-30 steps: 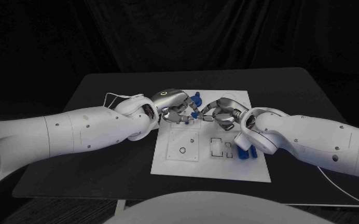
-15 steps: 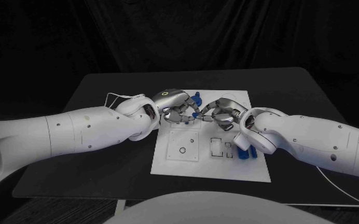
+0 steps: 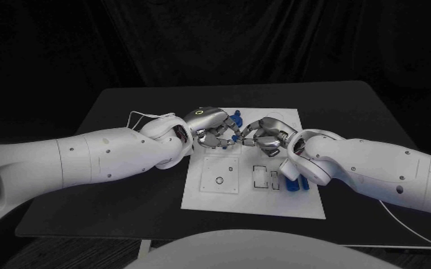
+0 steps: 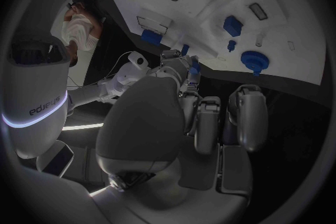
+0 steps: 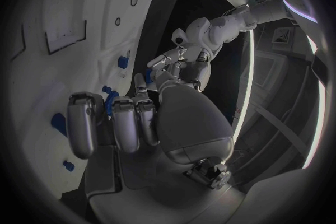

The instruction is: Assemble the parts on the task board

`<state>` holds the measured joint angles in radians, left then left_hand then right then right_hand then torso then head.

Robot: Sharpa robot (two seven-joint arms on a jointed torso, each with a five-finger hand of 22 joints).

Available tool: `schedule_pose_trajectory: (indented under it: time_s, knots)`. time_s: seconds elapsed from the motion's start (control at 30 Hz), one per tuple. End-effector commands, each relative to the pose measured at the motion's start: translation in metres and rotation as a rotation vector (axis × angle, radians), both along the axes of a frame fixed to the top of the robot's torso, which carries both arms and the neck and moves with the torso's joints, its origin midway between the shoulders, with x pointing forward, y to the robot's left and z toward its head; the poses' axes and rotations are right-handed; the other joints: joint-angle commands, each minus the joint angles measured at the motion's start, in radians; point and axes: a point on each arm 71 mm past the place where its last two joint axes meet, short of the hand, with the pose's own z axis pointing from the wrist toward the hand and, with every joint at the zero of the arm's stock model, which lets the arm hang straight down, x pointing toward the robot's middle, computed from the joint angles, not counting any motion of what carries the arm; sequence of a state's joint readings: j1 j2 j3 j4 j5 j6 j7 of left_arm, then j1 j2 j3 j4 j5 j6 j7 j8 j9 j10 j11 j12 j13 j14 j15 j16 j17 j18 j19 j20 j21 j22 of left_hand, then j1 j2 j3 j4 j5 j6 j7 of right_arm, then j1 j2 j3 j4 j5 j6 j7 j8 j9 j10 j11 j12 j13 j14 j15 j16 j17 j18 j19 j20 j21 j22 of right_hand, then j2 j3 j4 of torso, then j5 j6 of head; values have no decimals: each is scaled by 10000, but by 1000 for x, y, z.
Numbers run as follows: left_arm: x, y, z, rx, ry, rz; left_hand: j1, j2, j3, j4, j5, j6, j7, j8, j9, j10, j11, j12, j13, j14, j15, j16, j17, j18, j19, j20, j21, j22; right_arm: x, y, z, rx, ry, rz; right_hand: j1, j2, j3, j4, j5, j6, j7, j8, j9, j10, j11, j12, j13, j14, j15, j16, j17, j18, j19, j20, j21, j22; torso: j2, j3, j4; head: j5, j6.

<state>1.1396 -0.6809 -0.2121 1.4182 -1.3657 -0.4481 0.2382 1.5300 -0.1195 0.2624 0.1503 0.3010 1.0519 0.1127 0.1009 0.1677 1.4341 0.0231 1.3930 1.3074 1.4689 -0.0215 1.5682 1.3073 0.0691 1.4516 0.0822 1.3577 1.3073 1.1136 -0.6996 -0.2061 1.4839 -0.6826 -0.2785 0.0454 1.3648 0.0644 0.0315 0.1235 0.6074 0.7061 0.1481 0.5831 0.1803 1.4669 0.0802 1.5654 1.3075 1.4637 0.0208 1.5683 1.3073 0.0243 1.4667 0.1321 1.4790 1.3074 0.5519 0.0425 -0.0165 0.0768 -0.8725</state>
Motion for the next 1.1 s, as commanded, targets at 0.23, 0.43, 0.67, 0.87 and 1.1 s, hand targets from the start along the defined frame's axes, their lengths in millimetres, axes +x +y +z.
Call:
schedule_pose_trajectory:
  time_s: [0.23, 0.43, 0.67, 0.87, 1.1]
  knots:
    - [0, -3, 2, -89, -28, -46, -13, 65, 59, -10, 51, 48, -16, 29, 5, 69, 23, 34, 636, 1019, -63, 26, 2635, -202, 86, 14, 35, 1993, 1, 0, 2, 502, -181, -355, 234, 8, 503, -335, -115, 141, -181, 747, 480, 1039, -189, 54, 2633, 1071, -185, 25, 2635, 72, 257, -180, -53, 2219, -2, 6, 3, 5, -1]
    - [0, -3, 2, -90, -28, -46, -5, 75, 67, -11, 56, 50, -16, 26, 2, 74, 23, 38, 641, 1019, -64, 26, 2635, -203, 89, 12, 38, 1994, 2, 0, 2, 733, -197, -514, 237, 10, 665, -455, -424, 179, -277, 1109, 739, 1039, -274, 54, 2633, 1071, -257, 25, 2635, 72, 258, -247, -59, 2218, 4, 4, -2, 3, -1]
    - [1, -4, 2, -102, -49, -44, -4, 45, 63, -11, 40, -32, 7, -37, -34, 65, 35, 18, 617, 1019, -62, 26, 2635, -200, 85, 8, 24, 1989, 2, -1, 3, 847, -259, -636, 284, 7, 826, -609, -516, 245, -383, 1475, 1010, 1039, -371, 54, 2633, 1071, -340, 25, 2635, 74, 260, -325, -66, 2218, -5, 2, -3, -6, -1]
    - [1, -4, 2, -103, -58, -38, -9, 38, 62, -5, 32, -69, 18, -65, -51, 66, 45, 16, 615, 1019, -57, 26, 2635, -201, 88, 9, 26, 1990, 3, -2, 3, 1017, -82, -915, 412, 18, 999, -808, -654, 253, -456, 1759, 1243, 1039, -445, 54, 2633, 1071, -413, 25, 2635, 79, 248, -397, -90, 2209, 2, -2, -10, 4, -1]
    - [2, -2, 2, -89, -71, -5, -63, -9, 30, 40, -106, -191, 56, -156, -107, 23, 79, -45, 548, 1019, -30, 26, 2635, -192, 61, 24, -31, 1973, 3, -4, 2, 1069, 13, -1053, 503, 47, 1134, -931, -664, 206, -444, 1878, 1357, 1039, -451, 54, 2633, 1071, -431, 25, 2635, 78, 249, -422, -94, 2209, -4, -3, 3, -4, -1]
